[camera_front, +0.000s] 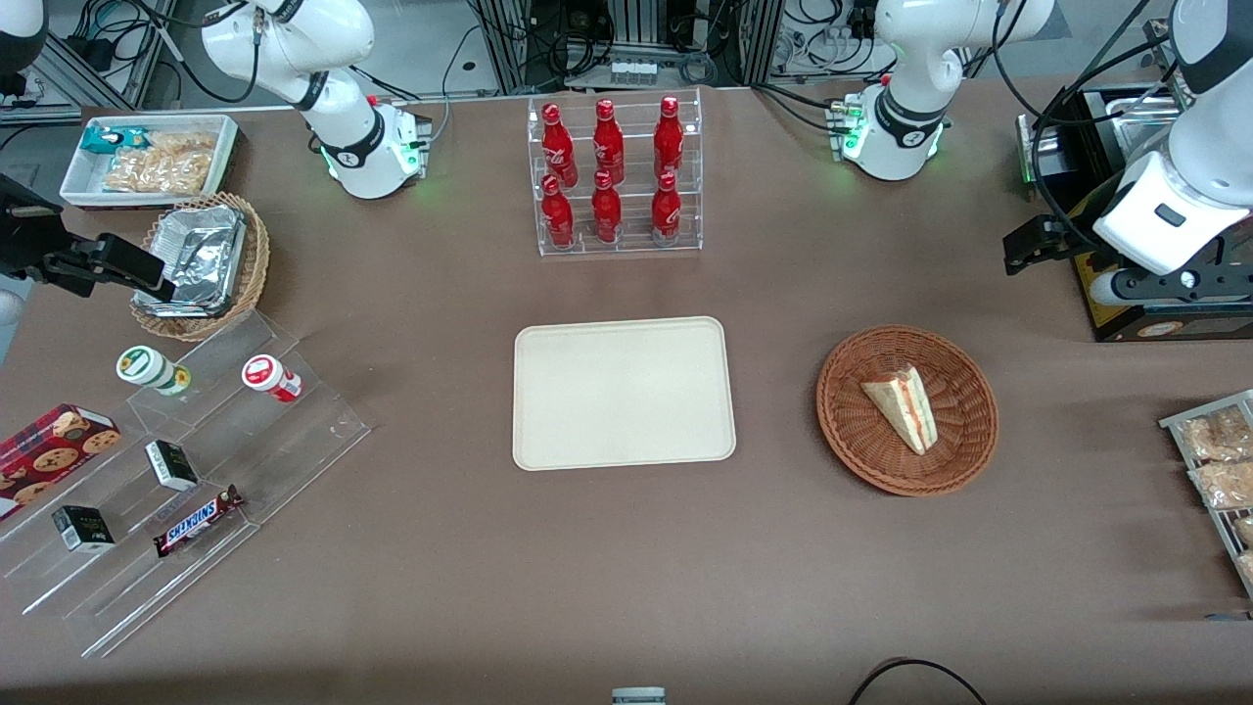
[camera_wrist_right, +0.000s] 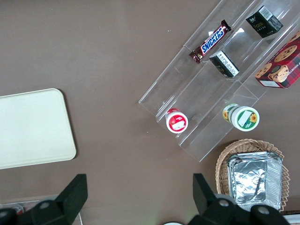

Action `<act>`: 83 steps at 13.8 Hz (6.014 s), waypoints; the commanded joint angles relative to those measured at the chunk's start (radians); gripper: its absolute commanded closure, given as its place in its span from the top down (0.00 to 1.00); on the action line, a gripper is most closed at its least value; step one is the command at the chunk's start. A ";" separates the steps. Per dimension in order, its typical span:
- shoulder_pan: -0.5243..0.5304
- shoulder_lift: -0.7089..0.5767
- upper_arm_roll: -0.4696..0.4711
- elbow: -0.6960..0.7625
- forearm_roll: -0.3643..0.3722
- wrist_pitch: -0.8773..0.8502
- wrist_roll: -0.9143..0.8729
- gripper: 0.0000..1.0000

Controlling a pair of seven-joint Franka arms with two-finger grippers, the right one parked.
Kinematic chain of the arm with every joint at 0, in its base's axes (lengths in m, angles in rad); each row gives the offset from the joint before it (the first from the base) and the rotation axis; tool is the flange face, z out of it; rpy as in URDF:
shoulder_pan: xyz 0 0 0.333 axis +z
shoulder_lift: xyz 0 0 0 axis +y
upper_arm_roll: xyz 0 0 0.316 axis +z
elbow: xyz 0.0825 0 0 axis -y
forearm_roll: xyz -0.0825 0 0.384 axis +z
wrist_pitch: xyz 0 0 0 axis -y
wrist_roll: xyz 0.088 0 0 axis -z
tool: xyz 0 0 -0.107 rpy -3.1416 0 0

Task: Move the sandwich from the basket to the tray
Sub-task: 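Move the left gripper over the sandwich in the wicker basket, then lower the open left gripper around the sandwich and close it, then lift the sandwich out of the basket and carry it over the tray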

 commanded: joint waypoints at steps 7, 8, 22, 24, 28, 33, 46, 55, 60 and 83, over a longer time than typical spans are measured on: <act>0.009 0.047 -0.008 -0.034 0.014 0.020 0.007 1.00; 0.009 0.053 -0.008 -0.056 0.014 0.039 0.005 1.00; 0.009 0.037 -0.008 -0.566 0.014 0.628 -0.012 1.00; 0.002 0.047 -0.009 -0.594 0.014 0.685 -0.111 1.00; -0.029 0.051 -0.015 -0.617 0.014 0.740 -0.254 1.00; -0.058 0.053 -0.015 -0.701 0.014 0.904 -0.511 1.00; -0.066 0.224 -0.015 -0.646 0.009 1.055 -0.714 1.00; -0.066 0.284 -0.015 -0.597 0.011 1.044 -0.714 0.49; -0.064 0.261 -0.014 -0.596 0.012 1.002 -0.636 0.16; -0.526 0.572 -0.083 -0.009 -0.098 0.653 -0.659 0.09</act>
